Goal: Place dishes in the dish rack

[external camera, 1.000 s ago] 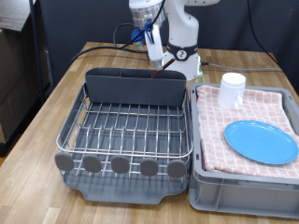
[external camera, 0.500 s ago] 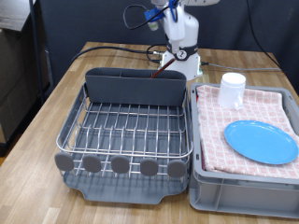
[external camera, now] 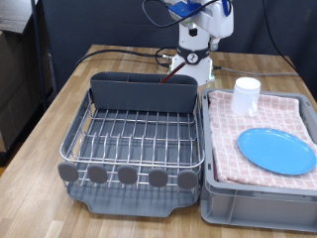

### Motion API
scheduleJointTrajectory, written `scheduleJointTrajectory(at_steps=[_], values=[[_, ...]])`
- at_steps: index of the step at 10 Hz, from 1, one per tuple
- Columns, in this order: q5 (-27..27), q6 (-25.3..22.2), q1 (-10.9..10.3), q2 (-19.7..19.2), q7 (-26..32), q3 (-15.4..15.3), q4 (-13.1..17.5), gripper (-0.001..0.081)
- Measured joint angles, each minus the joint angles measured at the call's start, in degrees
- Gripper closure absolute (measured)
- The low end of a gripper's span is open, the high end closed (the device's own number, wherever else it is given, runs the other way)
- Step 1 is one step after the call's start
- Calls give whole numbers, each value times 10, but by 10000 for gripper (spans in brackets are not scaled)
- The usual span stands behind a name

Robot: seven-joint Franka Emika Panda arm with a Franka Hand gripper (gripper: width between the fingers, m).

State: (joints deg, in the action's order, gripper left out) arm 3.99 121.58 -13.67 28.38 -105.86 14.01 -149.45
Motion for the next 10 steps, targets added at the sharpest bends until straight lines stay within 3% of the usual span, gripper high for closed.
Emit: scheduleJointTrajectory(at_steps=[2,5,8,9,10], values=[[28,56,-6,-9,53,-4,-2,3],[38,97,-24,-36,98,-20,9,3],[26,90,-62,-79,155,-25,55,3],[20,82,-70,-104,178,-23,77,3],[20,83,-68,-104,171,-23,76,3]])
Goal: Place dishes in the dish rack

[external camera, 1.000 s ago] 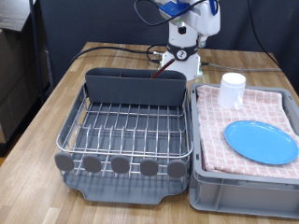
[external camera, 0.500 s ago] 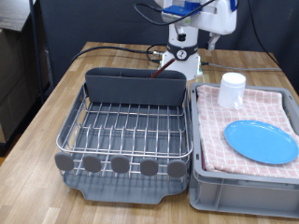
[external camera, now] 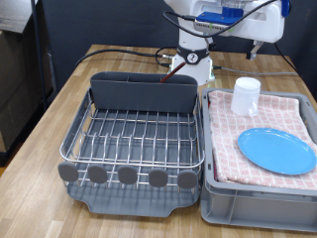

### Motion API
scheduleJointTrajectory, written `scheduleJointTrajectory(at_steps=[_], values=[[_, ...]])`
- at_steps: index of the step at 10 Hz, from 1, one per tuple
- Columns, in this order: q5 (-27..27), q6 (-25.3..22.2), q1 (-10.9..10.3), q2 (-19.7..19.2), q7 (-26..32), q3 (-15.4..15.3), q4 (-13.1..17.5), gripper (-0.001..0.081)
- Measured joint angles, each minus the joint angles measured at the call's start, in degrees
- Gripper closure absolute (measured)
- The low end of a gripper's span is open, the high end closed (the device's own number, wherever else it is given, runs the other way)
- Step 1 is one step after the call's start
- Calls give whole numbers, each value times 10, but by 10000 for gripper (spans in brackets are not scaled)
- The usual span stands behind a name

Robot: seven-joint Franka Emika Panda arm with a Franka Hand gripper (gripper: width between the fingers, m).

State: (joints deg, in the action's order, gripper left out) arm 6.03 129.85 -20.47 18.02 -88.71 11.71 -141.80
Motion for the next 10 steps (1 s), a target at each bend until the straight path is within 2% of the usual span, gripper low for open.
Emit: scheduleJointTrajectory(at_steps=[2,4,7,10], values=[[6,4,0,-1,-14,-6,0,3],[11,3,-1,-7,-48,-27,10,3],[11,-17,-2,-28,-85,-57,43,3],[2,-29,-3,-50,-95,-71,69,3]])
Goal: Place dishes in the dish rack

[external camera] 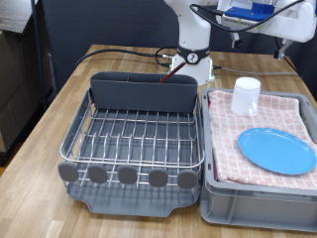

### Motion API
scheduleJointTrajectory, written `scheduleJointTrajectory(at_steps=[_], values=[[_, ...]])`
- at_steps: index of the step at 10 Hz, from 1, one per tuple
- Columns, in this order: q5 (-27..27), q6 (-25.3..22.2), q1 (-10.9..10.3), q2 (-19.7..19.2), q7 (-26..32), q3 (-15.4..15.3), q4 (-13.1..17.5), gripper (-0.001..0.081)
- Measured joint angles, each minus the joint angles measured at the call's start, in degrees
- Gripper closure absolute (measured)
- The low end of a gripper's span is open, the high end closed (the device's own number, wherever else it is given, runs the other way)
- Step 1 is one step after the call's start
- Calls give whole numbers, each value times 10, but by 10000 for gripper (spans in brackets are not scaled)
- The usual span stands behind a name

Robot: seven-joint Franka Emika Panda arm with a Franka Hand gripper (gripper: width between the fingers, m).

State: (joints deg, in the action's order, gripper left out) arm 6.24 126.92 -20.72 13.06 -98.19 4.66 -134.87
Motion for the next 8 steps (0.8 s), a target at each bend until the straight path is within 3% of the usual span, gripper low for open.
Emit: scheduleJointTrajectory(at_steps=[2,5,8], values=[[-12,44,0,-11,15,0,-5,3],[-69,170,0,-35,62,9,-55,3],[-131,265,-3,-73,105,11,-94,3]])
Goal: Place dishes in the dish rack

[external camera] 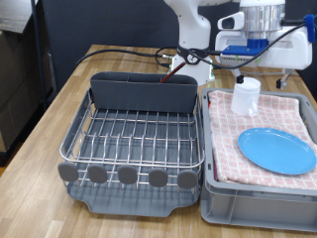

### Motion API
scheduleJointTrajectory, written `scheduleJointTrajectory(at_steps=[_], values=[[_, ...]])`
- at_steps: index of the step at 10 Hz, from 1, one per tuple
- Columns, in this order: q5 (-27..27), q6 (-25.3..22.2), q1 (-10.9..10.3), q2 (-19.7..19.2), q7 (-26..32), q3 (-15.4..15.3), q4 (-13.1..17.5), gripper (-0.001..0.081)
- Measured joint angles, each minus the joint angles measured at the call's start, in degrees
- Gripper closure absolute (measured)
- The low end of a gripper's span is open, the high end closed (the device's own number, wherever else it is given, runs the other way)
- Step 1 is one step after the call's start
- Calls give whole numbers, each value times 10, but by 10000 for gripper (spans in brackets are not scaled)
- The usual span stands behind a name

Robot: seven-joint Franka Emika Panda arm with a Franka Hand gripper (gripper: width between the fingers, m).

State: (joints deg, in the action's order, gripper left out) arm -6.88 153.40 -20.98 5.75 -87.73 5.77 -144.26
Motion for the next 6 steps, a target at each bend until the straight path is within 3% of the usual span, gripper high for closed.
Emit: scheduleJointTrajectory(at_steps=[2,3,4,6], values=[[-41,48,-5,-24,31,0,-13,3],[-38,44,-5,-24,29,0,-12,3],[-70,44,-5,-25,55,0,-13,3],[-199,68,-10,-39,176,-1,-18,3]])
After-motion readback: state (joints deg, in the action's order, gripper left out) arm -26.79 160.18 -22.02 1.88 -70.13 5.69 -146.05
